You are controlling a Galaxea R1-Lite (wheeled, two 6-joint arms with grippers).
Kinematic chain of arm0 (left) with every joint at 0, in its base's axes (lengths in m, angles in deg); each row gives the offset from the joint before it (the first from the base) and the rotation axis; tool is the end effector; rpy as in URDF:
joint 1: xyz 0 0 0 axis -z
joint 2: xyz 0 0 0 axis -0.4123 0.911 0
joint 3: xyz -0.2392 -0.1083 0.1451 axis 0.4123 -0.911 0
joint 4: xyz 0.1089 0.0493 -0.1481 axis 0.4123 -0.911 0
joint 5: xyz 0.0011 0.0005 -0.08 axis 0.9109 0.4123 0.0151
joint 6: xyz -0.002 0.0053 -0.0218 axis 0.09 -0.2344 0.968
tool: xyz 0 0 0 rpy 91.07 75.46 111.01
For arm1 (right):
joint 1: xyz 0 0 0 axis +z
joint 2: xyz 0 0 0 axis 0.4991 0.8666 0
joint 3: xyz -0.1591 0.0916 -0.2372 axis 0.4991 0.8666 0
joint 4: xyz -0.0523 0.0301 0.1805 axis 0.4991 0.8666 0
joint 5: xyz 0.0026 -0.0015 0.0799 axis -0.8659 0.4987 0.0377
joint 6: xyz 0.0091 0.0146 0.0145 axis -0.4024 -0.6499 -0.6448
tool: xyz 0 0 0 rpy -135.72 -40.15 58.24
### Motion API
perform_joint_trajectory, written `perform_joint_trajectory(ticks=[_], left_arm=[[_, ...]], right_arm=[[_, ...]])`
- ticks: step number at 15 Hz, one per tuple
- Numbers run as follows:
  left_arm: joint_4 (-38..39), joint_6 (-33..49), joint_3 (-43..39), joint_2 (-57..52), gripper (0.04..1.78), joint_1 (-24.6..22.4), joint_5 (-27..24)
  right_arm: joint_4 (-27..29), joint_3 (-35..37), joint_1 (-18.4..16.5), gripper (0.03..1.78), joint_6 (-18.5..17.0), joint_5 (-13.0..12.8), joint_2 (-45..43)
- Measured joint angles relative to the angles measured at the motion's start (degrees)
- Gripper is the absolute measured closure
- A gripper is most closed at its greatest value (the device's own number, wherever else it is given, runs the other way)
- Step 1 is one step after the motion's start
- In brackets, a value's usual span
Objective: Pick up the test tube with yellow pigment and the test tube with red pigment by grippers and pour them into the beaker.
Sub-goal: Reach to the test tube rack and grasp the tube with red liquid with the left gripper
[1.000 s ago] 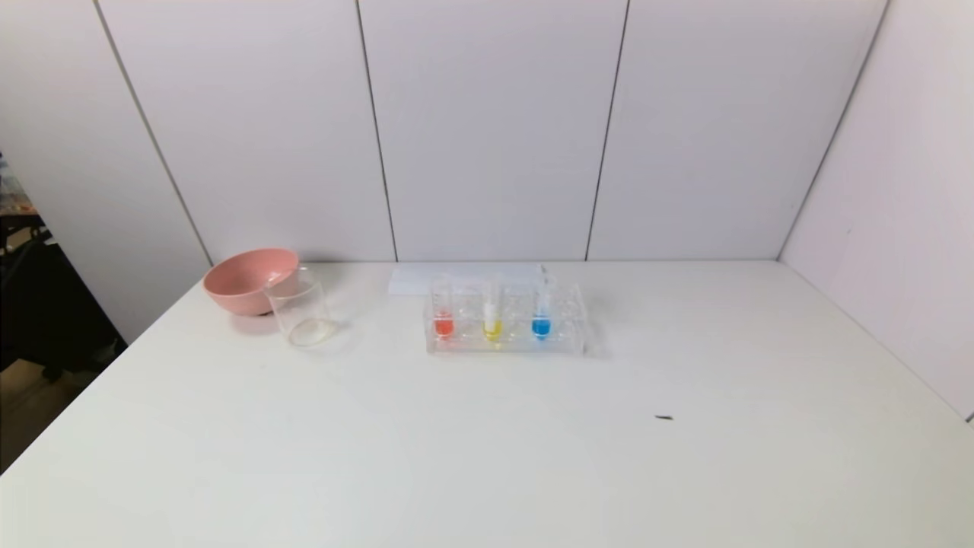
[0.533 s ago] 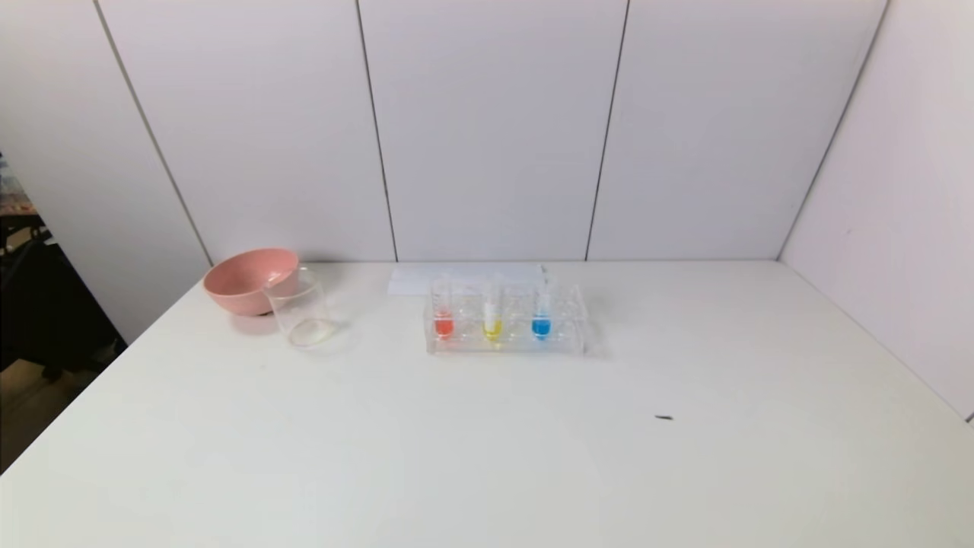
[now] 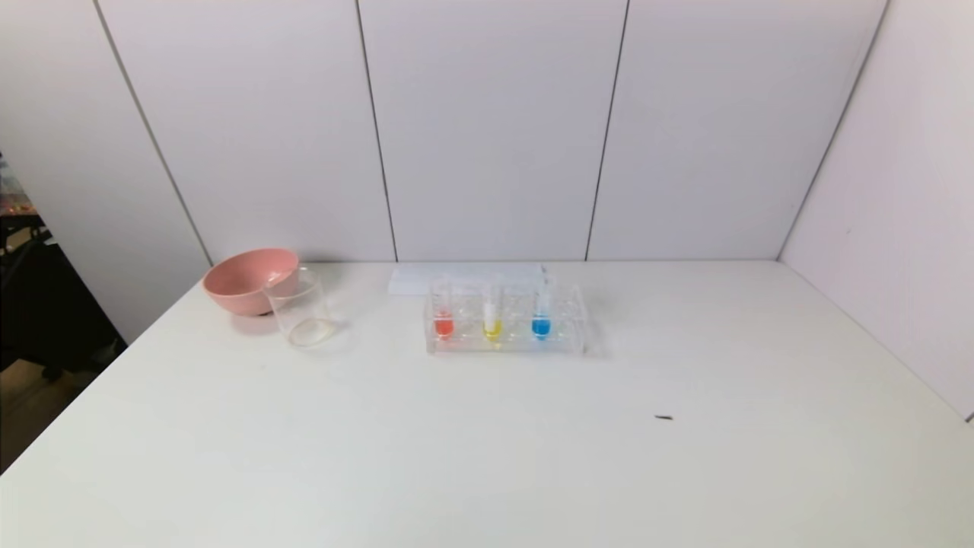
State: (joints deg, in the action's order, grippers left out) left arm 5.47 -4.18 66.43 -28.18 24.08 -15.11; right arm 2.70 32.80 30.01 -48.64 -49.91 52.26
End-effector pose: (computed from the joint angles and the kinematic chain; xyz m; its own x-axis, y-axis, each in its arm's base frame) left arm -0.0613 -0.0005 0.1545 0.9818 -0.0058 0.1899 -0.0233 0.9883 0.1505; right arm -0.0229 -0.0001 0.0758 1.0000 -0.0004 0.0014 0.0004 1.0000 0.0017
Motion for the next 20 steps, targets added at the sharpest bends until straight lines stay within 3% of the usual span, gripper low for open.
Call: perform_joint_trajectory(ticks=[5, 12, 20], left_arm=[[-3.55, -0.11, 15.54, 8.18, 0.06, 0.13, -0.37], [-2.62, -0.13, 31.94, 24.75, 0.06, 0.43, -0.28], [5.18, 0.79, 40.16, 42.14, 0.06, 1.63, -0.22]], right_arm=[[0.0, 0.0, 0.0, 0.11, 0.0, 0.0, 0.0], [0.0, 0.02, 0.0, 0.11, 0.0, 0.0, 0.0], [0.0, 0.0, -0.02, 0.11, 0.0, 0.0, 0.0]])
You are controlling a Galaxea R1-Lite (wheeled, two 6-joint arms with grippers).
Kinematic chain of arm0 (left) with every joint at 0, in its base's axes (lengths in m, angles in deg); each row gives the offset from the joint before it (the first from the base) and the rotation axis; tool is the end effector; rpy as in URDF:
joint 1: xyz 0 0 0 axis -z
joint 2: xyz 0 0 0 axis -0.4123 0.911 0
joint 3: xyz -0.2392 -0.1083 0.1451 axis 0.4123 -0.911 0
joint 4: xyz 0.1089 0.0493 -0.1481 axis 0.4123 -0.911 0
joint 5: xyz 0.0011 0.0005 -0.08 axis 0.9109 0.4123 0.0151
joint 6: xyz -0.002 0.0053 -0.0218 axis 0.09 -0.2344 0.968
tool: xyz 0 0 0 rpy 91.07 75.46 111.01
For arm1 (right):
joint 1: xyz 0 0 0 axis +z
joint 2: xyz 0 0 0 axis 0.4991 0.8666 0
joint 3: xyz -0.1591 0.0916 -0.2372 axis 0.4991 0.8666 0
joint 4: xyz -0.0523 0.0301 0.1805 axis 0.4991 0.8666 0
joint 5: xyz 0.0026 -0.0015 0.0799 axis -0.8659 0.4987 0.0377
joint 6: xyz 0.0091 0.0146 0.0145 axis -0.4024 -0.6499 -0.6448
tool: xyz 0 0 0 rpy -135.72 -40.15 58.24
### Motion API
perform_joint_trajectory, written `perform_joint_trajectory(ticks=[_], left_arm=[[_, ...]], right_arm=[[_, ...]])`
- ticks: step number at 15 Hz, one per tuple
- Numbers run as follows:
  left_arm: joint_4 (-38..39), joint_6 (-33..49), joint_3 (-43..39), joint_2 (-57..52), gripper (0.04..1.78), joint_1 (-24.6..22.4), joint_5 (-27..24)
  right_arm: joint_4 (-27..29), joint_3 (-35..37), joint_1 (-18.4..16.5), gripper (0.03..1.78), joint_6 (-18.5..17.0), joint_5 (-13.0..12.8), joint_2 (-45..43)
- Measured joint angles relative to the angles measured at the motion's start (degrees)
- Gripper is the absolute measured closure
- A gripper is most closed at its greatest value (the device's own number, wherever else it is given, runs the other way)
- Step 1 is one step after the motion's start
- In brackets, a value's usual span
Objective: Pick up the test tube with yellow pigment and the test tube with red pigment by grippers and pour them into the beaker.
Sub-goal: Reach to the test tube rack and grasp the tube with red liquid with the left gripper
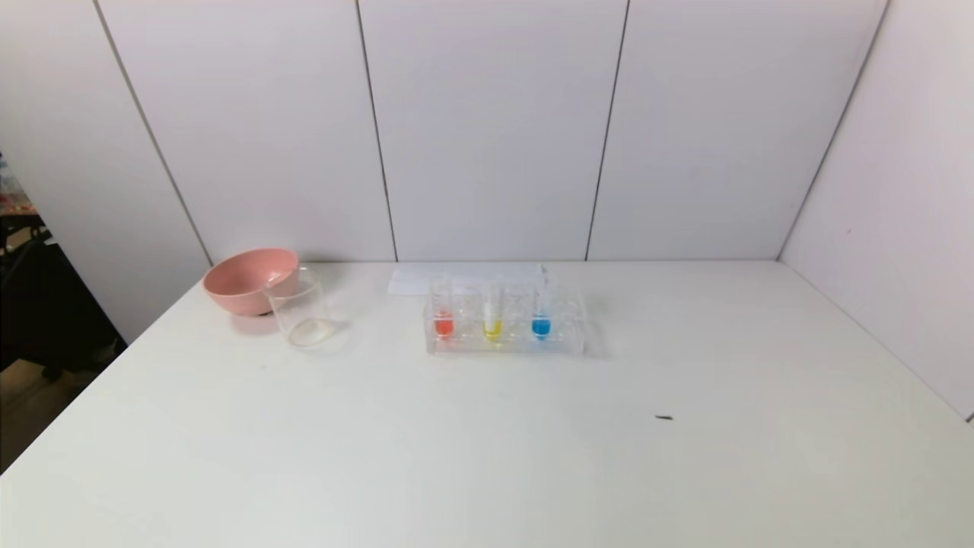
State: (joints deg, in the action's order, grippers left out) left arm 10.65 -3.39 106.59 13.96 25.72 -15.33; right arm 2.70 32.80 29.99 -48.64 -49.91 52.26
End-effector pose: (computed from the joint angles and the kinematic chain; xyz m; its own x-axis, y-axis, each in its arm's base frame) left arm 0.0220 -0.0009 0.3555 0.9690 -0.0374 0.2444 0.0037 0.9906 0.1369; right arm -0.0229 -0.0001 0.0758 1.0000 -0.0008 0.0014 0.0008 1.0000 0.0017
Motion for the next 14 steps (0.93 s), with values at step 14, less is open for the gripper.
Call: perform_joint_trajectory(ticks=[14], left_arm=[[12.36, 7.58, -5.53, 16.57, 0.06, 5.16, -0.15]], right_arm=[[0.0, 0.0, 0.05, 0.11, 0.02, 0.0, 0.0]])
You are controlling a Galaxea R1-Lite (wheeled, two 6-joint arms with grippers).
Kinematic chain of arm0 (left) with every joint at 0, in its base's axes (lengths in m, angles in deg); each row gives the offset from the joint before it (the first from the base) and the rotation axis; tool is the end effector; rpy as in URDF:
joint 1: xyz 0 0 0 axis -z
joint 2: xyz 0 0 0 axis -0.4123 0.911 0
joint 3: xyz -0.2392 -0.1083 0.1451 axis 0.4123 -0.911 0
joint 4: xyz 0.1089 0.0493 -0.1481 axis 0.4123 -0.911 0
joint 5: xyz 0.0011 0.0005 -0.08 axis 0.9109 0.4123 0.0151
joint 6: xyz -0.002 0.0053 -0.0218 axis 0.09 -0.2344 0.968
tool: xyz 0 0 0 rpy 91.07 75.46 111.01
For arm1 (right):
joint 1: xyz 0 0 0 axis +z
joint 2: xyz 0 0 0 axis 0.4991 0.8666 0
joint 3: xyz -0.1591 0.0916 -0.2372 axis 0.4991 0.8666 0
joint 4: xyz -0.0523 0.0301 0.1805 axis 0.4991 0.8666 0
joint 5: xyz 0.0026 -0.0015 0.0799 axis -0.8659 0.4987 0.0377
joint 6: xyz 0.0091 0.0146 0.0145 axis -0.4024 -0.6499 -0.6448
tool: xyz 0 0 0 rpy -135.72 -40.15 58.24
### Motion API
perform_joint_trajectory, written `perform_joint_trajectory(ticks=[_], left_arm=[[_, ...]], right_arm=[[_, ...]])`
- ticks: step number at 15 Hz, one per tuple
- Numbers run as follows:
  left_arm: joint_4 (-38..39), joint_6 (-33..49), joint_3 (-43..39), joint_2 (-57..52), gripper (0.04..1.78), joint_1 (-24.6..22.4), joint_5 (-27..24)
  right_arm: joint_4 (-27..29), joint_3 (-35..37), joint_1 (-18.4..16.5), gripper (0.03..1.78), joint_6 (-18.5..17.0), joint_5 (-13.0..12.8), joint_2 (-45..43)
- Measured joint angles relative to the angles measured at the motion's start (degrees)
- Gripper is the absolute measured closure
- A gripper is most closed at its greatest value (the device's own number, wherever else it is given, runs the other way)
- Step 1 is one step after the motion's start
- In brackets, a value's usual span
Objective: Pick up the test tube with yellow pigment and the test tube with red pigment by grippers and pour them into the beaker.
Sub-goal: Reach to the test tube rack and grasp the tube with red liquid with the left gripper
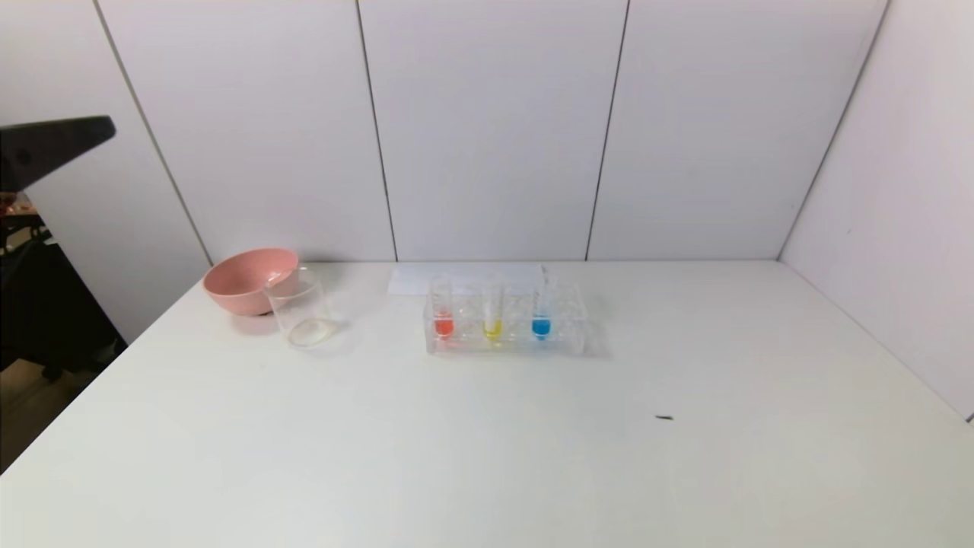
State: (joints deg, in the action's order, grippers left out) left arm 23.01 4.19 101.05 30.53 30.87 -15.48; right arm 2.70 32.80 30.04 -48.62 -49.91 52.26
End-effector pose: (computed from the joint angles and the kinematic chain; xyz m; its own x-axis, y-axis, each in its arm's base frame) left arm 0.1284 -0.0151 0.3296 0.9886 -0.1299 0.0766 0.1298 0.9915 0.0070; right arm -0.0229 -0.0001 0.0758 1.0000 0.0001 0.0014 -0.0001 1.0000 0.0013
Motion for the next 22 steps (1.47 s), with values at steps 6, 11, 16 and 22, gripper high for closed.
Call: perform_joint_trajectory(ticks=[6, 11, 16, 22], left_arm=[[11.4, 0.9, -6.81, 7.74, 0.06, 2.4, -0.02], [20.46, 1.62, -11.01, 14.75, 0.06, 4.41, 0.02], [28.01, 1.95, -14.14, 21.27, 0.06, 6.64, 0.12], [37.33, 2.23, -16.63, 28.2, 0.06, 9.16, 0.45]], right_arm=[[0.0, 0.0, -0.05, 0.11, -0.02, 0.0, 0.0], [0.0, 0.0, 0.0, 0.11, -0.02, 0.0, 0.0], [0.0, 0.0, -0.02, 0.11, 0.0, 0.0, 0.0], [0.0, 0.0, 0.0, 0.11, -0.02, 0.0, 0.0]])
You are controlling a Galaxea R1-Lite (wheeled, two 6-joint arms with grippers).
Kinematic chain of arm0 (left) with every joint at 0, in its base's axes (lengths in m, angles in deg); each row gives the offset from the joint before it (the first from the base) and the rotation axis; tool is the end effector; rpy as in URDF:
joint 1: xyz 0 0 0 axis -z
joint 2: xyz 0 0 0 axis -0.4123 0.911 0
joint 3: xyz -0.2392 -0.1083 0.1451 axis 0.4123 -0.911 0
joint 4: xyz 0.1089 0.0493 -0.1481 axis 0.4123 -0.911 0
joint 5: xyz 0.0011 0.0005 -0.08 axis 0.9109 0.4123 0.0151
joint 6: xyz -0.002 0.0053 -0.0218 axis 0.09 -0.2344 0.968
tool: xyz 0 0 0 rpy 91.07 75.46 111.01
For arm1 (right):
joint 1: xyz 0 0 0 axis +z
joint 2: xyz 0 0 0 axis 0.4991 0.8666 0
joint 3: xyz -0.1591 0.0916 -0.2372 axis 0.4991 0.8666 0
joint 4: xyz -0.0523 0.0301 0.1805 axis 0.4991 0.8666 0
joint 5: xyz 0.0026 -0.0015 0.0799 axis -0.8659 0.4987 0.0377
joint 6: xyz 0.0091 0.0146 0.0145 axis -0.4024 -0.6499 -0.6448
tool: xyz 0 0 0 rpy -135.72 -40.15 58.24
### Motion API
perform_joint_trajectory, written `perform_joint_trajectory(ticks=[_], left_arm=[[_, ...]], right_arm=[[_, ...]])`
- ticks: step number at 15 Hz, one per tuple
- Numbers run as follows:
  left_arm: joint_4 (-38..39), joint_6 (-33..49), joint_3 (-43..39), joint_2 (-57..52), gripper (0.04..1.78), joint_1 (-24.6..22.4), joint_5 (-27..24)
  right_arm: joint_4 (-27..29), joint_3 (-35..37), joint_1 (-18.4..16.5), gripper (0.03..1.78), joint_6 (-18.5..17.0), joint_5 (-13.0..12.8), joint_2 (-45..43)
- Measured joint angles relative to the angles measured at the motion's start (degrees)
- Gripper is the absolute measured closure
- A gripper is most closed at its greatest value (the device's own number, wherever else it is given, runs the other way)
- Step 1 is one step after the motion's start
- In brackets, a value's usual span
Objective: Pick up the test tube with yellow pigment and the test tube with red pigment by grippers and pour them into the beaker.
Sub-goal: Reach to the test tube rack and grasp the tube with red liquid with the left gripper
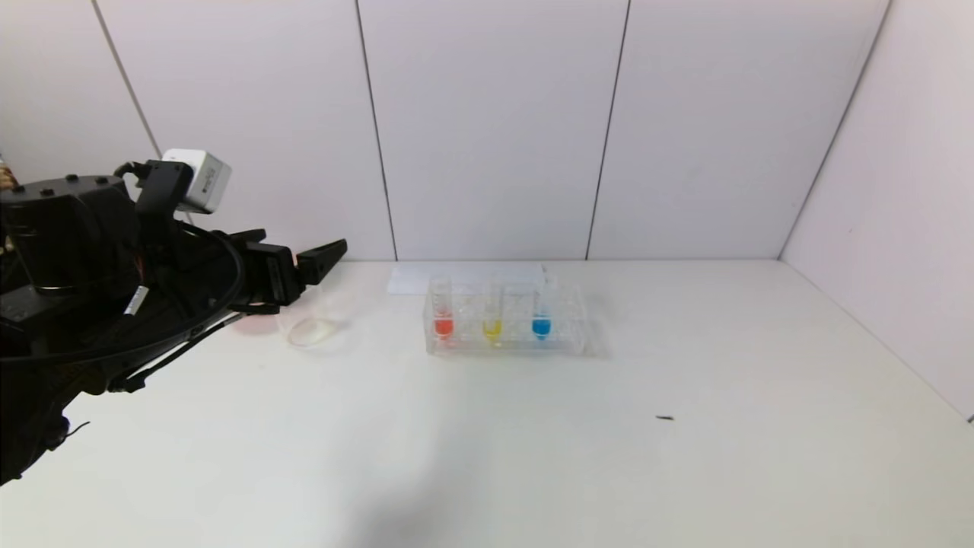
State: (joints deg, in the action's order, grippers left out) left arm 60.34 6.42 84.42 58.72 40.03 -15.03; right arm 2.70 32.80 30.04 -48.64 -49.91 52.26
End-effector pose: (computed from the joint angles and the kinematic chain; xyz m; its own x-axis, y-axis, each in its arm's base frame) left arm 0.2522 -0.0710 0.2126 0.9589 -0.2785 -0.0540 0.2770 0.9603 -0.0336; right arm -0.0229 -0.0001 0.0758 1.0000 0.0001 0.0014 -0.0001 1.0000 0.0017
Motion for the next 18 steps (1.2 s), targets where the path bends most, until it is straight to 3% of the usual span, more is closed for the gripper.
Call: perform_joint_trajectory(ticks=[18], left_arm=[[15.88, -0.11, -2.15, 15.68, 0.06, 11.82, 6.57]], right_arm=[[0.0, 0.0, -0.02, 0.11, 0.0, 0.0, 0.0]])
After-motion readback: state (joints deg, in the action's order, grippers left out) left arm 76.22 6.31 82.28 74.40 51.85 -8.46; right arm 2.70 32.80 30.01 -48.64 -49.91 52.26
